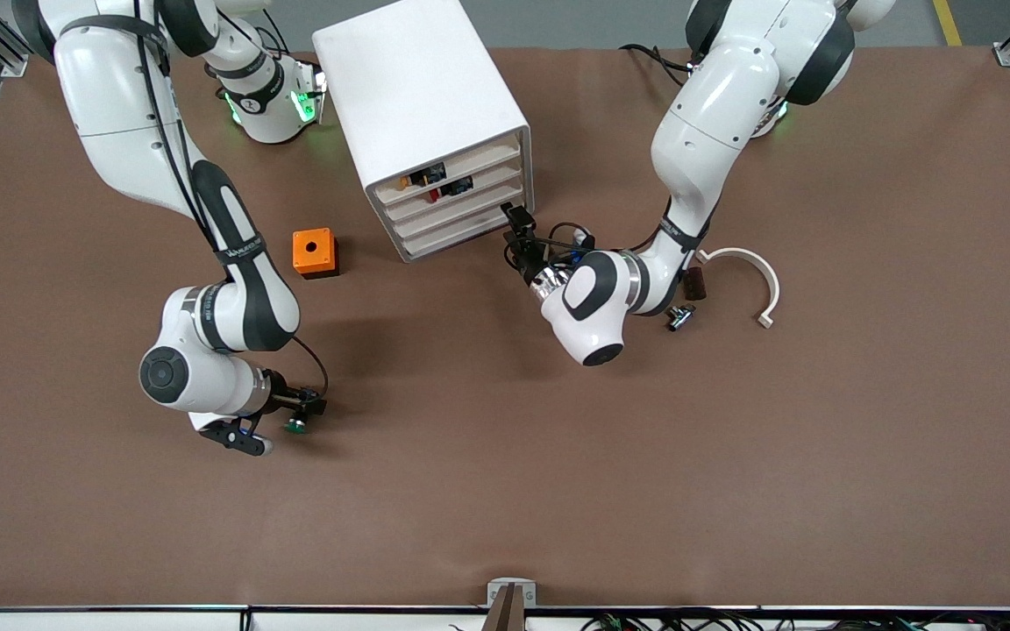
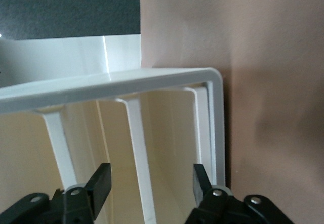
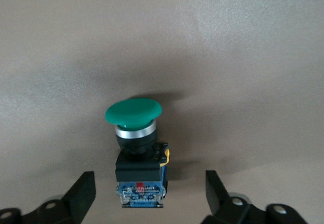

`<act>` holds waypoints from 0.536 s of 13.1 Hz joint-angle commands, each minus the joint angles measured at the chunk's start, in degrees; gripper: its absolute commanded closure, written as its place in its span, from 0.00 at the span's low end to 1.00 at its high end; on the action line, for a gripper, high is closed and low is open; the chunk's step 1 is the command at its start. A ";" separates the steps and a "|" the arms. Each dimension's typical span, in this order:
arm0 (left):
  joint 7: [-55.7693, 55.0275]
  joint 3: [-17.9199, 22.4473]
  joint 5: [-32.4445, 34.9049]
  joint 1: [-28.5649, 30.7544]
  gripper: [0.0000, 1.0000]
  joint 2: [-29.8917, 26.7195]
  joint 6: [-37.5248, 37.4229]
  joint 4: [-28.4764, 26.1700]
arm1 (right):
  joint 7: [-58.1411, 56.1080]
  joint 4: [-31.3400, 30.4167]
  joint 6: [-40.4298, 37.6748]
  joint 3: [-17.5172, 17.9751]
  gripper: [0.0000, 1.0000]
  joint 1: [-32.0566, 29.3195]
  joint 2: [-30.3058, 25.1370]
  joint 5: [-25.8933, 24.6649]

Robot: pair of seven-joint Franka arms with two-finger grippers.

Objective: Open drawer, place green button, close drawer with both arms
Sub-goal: 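Pull the drawer open with the left gripper while the right gripper lifts the button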

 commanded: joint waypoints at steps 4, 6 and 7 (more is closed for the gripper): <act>-4.50 0.46 -2.86 -4.05 0.52 1.22 -0.45 1.02 | 0.38 0.90 -0.29 -0.12 0.61 -0.07 1.23 1.05; -4.06 0.46 -2.78 -4.23 0.69 1.57 -0.45 1.02 | 0.46 1.16 -0.29 -0.12 0.85 -0.16 1.14 1.14; -3.89 0.46 -2.78 -4.14 0.80 1.66 -0.45 1.11 | 0.46 1.16 -0.64 -0.21 0.90 -0.25 0.88 1.14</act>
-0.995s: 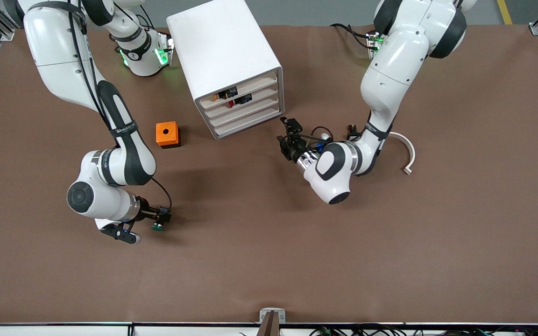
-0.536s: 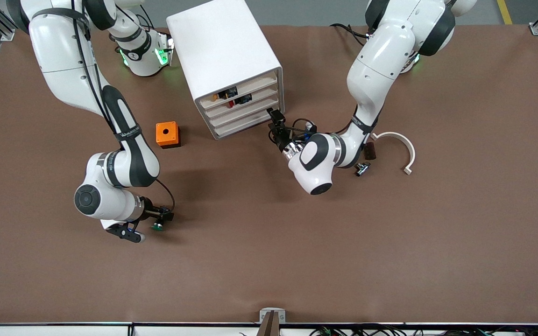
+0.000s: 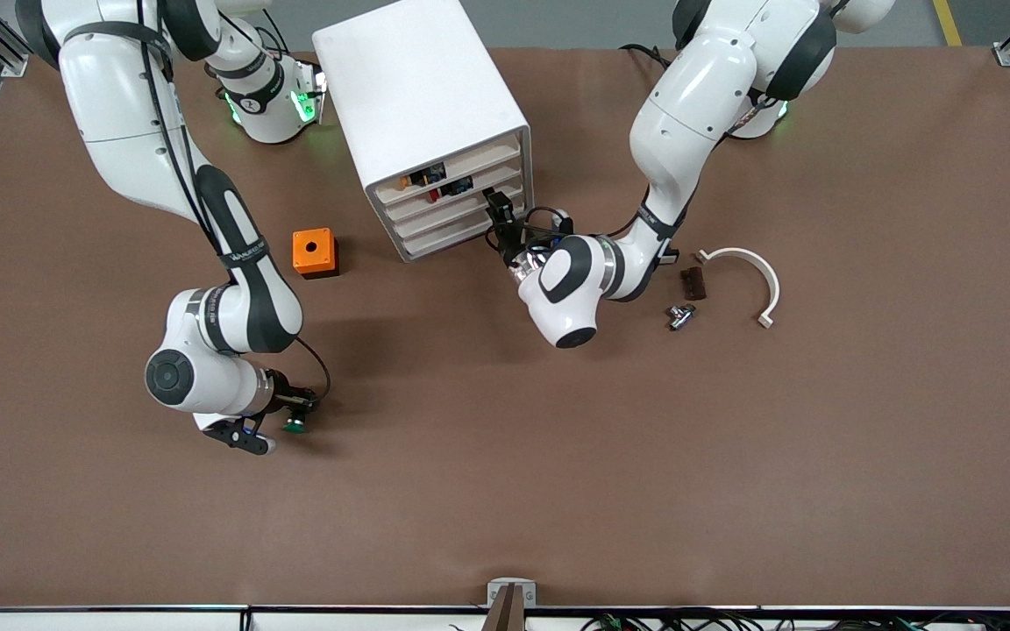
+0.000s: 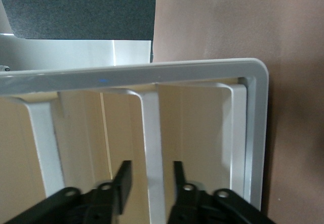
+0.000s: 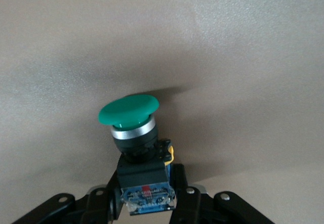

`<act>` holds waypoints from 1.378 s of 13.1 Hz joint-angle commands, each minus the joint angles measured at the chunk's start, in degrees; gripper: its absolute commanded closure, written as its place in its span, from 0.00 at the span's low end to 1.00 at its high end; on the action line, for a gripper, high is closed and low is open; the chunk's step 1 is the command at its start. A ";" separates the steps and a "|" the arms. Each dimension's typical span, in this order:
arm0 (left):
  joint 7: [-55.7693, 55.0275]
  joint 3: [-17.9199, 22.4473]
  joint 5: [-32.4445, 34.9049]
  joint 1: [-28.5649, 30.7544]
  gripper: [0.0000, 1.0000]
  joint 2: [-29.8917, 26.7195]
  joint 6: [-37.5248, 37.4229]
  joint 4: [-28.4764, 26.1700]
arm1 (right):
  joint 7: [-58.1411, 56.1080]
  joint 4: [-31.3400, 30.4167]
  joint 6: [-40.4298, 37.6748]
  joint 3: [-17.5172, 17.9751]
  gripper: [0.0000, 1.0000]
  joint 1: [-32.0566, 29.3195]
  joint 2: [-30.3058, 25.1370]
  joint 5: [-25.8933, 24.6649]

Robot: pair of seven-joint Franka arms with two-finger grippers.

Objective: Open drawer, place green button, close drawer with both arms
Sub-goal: 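Pull the drawer open with the left gripper while the right gripper lifts the button, then carry the green button into the open drawer with the right gripper and release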

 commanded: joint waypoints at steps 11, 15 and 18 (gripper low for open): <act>12.39 2.65 -0.03 8.03 0.99 0.93 -0.62 4.20 | 14.91 2.05 -17.32 0.16 0.96 2.73 -13.80 0.91; 14.06 4.33 -0.03 8.64 0.35 0.75 -0.62 4.11 | 30.54 2.05 -20.67 0.07 0.96 7.12 -17.32 0.83; 14.42 4.50 1.02 9.25 0.01 -0.47 -0.71 4.28 | 46.34 2.05 -21.91 0.07 0.96 12.73 -18.65 0.83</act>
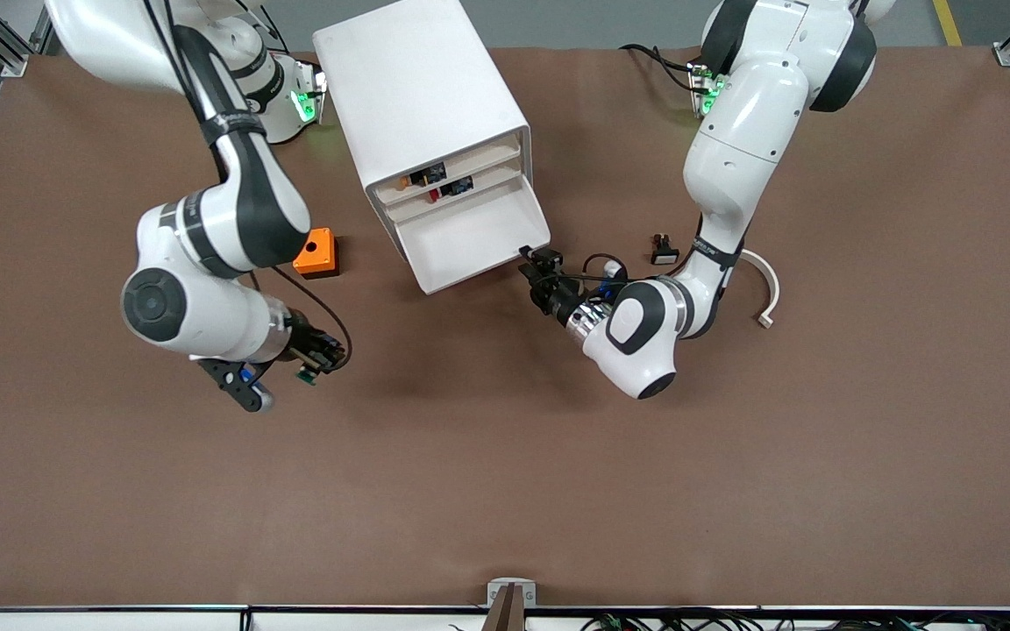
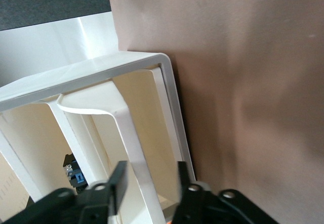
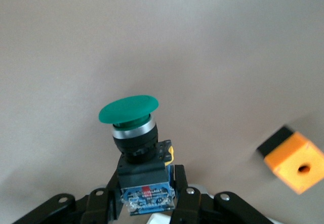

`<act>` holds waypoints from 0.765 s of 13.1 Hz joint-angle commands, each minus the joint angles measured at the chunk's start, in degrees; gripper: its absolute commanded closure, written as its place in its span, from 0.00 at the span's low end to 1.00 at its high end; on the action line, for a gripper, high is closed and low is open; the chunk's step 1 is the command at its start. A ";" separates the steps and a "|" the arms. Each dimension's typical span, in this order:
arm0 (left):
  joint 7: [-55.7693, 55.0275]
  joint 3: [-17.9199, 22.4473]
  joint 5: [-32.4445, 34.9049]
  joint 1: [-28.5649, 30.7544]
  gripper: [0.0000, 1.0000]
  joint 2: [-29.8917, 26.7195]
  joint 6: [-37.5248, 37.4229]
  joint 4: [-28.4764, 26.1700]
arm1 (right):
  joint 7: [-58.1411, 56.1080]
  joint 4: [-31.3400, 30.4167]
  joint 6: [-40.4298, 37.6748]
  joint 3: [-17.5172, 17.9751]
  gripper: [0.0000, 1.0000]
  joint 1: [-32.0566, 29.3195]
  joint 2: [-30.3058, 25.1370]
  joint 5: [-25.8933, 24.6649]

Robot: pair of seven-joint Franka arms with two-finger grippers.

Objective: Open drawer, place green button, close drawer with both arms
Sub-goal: 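Carry the green button into the open drawer with the right gripper and release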

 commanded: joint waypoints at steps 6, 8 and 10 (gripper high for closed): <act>4.80 0.33 16.17 7.94 0.01 -7.90 -1.34 4.10 | 27.98 -4.29 -0.43 -0.40 0.96 14.29 -2.05 0.87; 7.95 0.33 21.63 10.23 0.01 -11.24 -1.34 4.36 | 33.95 -8.05 3.85 -0.49 0.96 17.89 -3.36 0.87; 12.43 0.15 28.04 10.77 0.01 -14.85 -2.56 4.36 | 36.34 -14.72 9.64 -0.40 0.96 19.83 -5.81 0.96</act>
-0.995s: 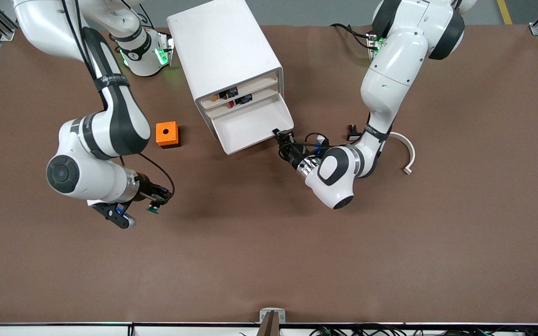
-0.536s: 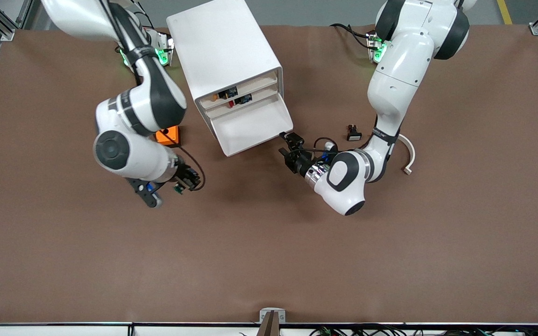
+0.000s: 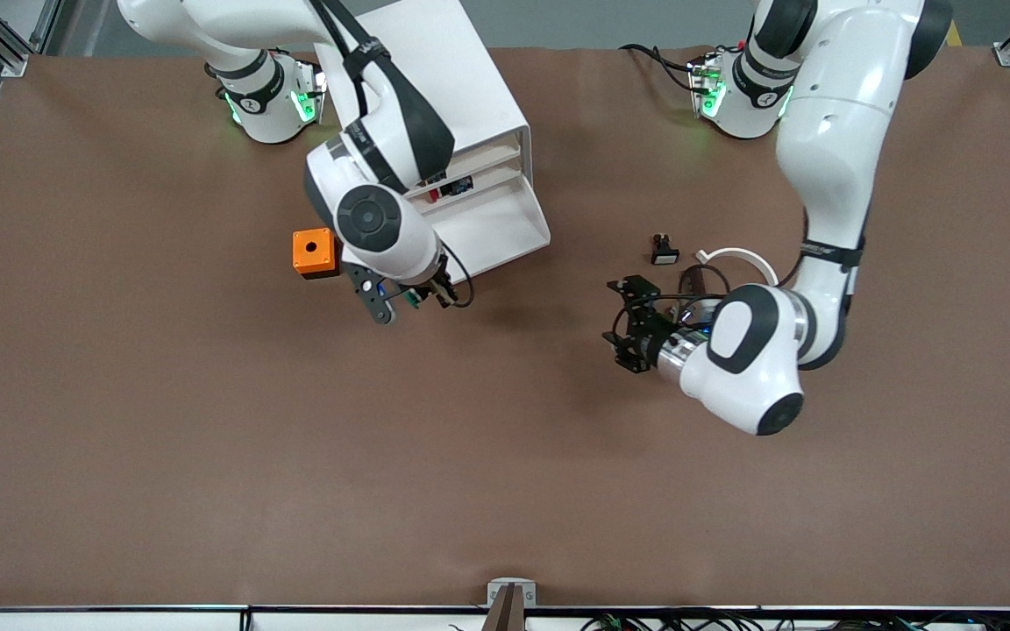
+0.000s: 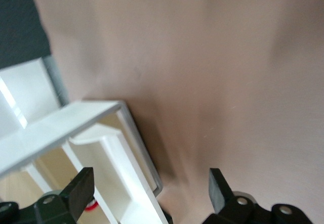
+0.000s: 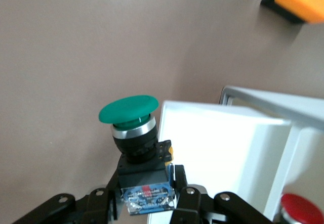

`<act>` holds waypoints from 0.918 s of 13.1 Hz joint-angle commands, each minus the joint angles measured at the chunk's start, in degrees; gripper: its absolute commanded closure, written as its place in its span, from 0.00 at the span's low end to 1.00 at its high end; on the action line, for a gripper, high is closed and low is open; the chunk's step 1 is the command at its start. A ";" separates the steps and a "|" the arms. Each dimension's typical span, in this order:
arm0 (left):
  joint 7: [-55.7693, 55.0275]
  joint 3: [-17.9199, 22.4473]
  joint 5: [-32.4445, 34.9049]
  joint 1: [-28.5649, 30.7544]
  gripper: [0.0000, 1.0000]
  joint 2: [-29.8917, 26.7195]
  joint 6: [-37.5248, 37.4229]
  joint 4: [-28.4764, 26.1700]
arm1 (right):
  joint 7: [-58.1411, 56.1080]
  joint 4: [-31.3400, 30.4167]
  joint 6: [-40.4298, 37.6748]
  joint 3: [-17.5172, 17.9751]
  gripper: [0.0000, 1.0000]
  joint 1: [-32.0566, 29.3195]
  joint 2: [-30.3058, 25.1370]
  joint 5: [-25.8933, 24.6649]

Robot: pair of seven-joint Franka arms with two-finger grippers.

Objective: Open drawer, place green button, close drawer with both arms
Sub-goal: 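Carry the green button into the open drawer with the right gripper and release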

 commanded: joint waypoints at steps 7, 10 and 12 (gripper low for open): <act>31.94 -0.84 22.77 -1.39 0.01 -9.42 -8.82 -1.09 | 16.49 -14.42 14.38 -0.56 0.92 8.58 -5.47 1.26; 48.36 -1.02 23.49 -0.96 0.01 -10.39 -8.74 -1.36 | 18.61 -15.66 16.52 -0.57 0.56 9.83 -5.47 1.26; 58.57 -1.02 23.49 -0.69 0.00 -9.60 -8.13 -1.53 | 18.79 -15.66 15.90 -0.57 0.10 10.18 -5.38 1.26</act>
